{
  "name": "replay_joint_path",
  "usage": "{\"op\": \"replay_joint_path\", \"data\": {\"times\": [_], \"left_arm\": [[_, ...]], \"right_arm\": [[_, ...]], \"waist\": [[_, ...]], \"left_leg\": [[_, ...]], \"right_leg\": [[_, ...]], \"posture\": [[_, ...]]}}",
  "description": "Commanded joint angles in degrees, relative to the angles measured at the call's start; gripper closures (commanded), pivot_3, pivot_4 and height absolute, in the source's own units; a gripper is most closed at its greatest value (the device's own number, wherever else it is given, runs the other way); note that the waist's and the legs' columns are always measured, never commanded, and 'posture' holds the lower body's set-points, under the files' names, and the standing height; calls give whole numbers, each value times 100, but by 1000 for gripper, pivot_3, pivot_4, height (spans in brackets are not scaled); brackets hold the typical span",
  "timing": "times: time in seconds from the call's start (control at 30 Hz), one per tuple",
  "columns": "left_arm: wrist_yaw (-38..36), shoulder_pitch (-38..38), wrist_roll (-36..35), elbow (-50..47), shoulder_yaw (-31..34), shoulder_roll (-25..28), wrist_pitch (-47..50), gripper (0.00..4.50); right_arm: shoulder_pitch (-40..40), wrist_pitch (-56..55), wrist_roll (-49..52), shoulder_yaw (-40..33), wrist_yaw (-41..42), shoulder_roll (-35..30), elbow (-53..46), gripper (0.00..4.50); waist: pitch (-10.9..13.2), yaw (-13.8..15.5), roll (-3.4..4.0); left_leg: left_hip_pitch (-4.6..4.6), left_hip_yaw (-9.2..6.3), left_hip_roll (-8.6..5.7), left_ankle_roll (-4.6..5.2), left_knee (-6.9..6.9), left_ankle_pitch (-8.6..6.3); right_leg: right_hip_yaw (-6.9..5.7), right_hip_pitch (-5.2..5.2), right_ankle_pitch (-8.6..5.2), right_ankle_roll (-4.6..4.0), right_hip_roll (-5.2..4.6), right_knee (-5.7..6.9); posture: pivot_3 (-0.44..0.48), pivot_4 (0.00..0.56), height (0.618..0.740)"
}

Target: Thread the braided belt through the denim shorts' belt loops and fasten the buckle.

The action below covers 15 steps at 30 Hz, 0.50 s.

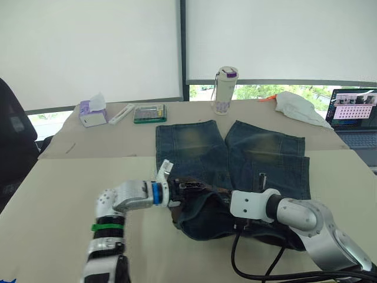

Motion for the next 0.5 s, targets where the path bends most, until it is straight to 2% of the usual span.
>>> {"op": "replay_joint_path", "data": {"times": [0.03,0.1,0.17,0.23,0.3,0.4,0.47,0.5], "left_arm": [[-2905,-165,1436,-2147,-387,1301,340,1831],[-5245,-116,3123,-3068,-1296,2314,-1078,1831],[-7025,-124,4700,-3470,-2128,2991,-2733,1831],[-7384,-457,5220,-3186,-2291,2653,-3422,1831],[-7644,-689,5776,-2951,-2523,2334,-3944,1831],[-8085,-738,6943,-2770,-3120,1997,-5022,1831],[-8128,-611,7406,-2598,-3224,1771,-5544,1223],[-8284,-493,7490,-2603,-3229,1776,-5679,1071]], "right_arm": [[329,-103,215,-715,128,-173,-484,4500],[473,-50,366,-900,261,-220,-651,4500],[548,20,499,-1080,421,-286,-787,4500],[590,100,541,-1276,522,-389,-856,4500],[667,207,536,-1509,534,-450,-887,4500],[945,376,549,-2037,499,-436,-910,4500],[1155,454,579,-2355,479,-374,-928,4500],[1271,476,577,-2503,468,-346,-940,4500]], "waist": [[12,-21,5],[14,-4,38],[16,-8,67],[23,25,80],[34,59,62],[41,33,46],[42,34,45],[42,29,45]], "left_leg": [[3,1,1,-6,-19,4],[15,1,4,-8,-40,6],[15,10,6,-20,-71,16],[11,14,15,-19,-75,21],[-4,6,22,-12,-73,23],[-13,6,35,-8,-68,23],[-11,8,40,-1,-70,19],[-12,10,43,0,-68,19]], "right_leg": [[-2,-3,3,-6,21,-9],[0,9,5,-10,28,-28],[0,20,21,-39,26,-84],[0,22,28,-51,25,-95],[0,22,31,-56,5,-102],[7,23,34,-57,13,-104],[10,24,34,-57,15,-104],[13,21,34,-57,19,-102]], "posture": [[0,150,740],[0,150,740],[0,150,740],[0,150,740],[0,150,740],[0,150,740],[0,150,740],[0,150,740]]}}
